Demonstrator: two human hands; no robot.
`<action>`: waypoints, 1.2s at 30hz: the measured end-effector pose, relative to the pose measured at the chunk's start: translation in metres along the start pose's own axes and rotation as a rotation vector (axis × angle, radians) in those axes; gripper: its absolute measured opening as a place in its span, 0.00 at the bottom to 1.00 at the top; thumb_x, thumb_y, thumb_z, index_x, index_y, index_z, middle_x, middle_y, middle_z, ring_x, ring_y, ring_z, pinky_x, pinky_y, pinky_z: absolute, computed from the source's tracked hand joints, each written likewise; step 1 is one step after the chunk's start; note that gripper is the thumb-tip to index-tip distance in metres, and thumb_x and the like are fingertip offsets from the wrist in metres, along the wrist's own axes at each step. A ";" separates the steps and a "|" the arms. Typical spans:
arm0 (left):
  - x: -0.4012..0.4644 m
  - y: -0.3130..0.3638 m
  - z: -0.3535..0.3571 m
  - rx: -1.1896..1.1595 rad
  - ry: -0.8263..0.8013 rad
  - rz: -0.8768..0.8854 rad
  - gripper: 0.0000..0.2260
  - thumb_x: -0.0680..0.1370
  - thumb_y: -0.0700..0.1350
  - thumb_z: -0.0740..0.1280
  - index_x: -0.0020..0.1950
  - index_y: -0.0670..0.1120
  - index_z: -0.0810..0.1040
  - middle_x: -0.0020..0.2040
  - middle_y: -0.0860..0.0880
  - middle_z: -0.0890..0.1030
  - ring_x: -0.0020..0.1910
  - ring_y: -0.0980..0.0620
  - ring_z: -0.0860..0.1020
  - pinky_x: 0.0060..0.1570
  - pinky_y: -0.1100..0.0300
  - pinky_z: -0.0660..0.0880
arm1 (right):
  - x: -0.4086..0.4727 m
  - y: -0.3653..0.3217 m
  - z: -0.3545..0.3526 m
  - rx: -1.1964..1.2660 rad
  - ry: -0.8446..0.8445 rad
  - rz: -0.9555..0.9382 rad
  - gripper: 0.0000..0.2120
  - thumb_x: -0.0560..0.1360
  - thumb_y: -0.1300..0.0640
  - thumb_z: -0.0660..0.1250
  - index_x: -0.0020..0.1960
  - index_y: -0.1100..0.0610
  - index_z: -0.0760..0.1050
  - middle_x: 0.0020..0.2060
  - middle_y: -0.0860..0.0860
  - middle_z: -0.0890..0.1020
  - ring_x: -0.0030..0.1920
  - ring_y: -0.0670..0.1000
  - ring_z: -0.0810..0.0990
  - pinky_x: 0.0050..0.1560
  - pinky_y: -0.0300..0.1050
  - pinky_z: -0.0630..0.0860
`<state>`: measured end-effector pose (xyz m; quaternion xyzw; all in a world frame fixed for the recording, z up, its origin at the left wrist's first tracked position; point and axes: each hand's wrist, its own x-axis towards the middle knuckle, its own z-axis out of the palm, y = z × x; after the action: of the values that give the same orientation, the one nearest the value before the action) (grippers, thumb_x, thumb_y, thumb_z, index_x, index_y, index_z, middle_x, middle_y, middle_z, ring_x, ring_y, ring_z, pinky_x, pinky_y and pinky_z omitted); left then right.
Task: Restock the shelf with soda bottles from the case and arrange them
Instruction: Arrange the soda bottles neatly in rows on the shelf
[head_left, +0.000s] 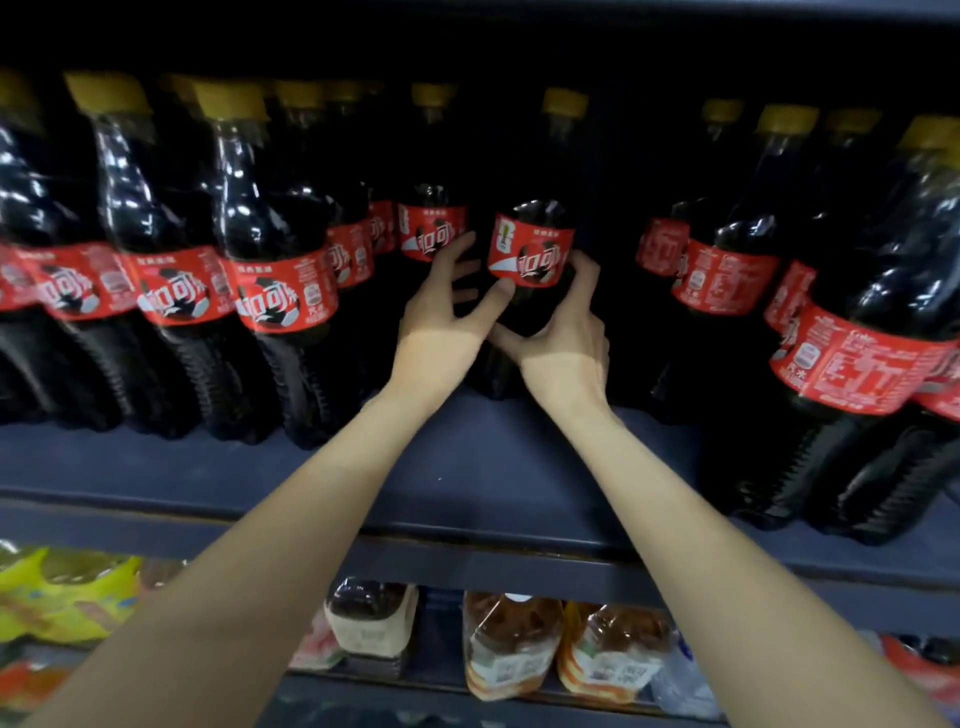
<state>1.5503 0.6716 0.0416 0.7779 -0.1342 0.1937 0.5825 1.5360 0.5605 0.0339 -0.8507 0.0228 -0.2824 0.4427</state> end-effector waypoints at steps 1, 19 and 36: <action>-0.008 0.000 -0.007 -0.001 0.025 0.012 0.22 0.77 0.49 0.68 0.70 0.52 0.68 0.59 0.55 0.76 0.56 0.57 0.76 0.59 0.58 0.74 | -0.009 -0.006 0.003 0.007 -0.011 -0.031 0.42 0.66 0.45 0.74 0.71 0.49 0.54 0.55 0.52 0.80 0.51 0.58 0.80 0.51 0.52 0.77; -0.060 0.006 -0.026 0.010 0.163 -0.080 0.30 0.78 0.42 0.64 0.77 0.55 0.55 0.70 0.49 0.64 0.61 0.65 0.70 0.61 0.69 0.69 | -0.024 -0.034 0.047 -0.060 -0.182 -0.166 0.41 0.73 0.51 0.70 0.76 0.51 0.48 0.67 0.54 0.70 0.60 0.55 0.75 0.50 0.43 0.67; -0.111 0.095 0.092 -0.229 -0.454 -0.034 0.32 0.74 0.45 0.72 0.74 0.49 0.61 0.70 0.49 0.68 0.65 0.57 0.69 0.65 0.59 0.67 | -0.151 0.025 -0.163 -0.187 0.354 -0.028 0.14 0.77 0.64 0.62 0.62 0.60 0.73 0.53 0.52 0.79 0.49 0.42 0.75 0.47 0.33 0.71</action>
<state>1.4241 0.5544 0.0490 0.7327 -0.2694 -0.0124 0.6249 1.3331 0.4680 0.0182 -0.8253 0.1148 -0.4304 0.3470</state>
